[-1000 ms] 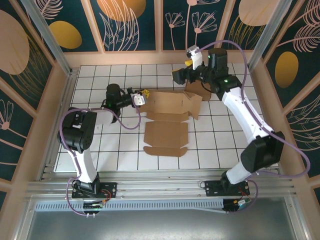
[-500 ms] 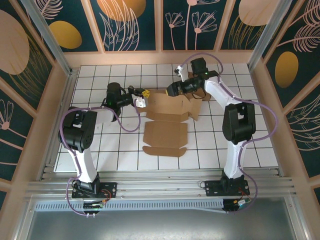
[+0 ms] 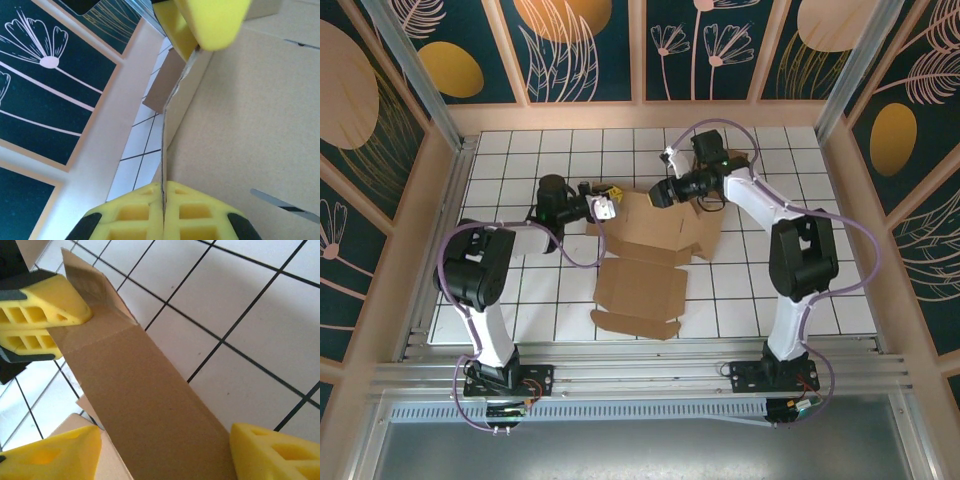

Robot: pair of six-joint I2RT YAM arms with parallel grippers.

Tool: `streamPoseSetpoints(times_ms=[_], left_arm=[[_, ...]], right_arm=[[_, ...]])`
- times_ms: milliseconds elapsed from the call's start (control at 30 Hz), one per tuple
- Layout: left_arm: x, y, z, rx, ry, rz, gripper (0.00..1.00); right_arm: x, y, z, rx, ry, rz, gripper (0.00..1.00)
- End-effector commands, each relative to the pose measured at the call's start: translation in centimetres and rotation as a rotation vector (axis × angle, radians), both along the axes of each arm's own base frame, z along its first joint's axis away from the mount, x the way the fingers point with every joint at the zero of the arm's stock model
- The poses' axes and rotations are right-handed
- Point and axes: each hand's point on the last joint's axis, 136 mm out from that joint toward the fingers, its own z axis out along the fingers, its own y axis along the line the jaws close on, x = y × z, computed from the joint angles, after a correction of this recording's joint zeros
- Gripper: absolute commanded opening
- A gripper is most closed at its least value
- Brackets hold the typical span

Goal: Fold the paper box

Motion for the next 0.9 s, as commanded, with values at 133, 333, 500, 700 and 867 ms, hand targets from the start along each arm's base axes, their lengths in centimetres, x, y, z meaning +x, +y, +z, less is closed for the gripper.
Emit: streamPoseSetpoints(times_ms=[133,333,500,700,867], left_arm=[[-0.8,-1.6,3.1,-0.07,-0.041,0.003,0.0],[-0.2,-1.6,4.3,-0.144,0.003,0.033,0.0],[-0.1,-1.5,4.5,-0.154,-0.006,0.043,0.0],[0.0,-1.7,5.2,-0.207,0.044,0.057,0.0],[-0.5,-3.6,6.3,-0.428,0.288,0.083,0.0]], right_arm=[[-0.8,-0.2,3.7,-0.167,-0.462,0.017,0.82],[0.1,-1.7,4.2,-0.416,-0.761,-0.05,0.59],[0.5,-2.7,3.6,-0.535,-0.839,-0.084,0.44],[0.7,-2.5,3.6,-0.63,-0.931,-0.127,0.21],[0.8,-1.3,5.2,-0.591,-0.979,-0.217,0.11]])
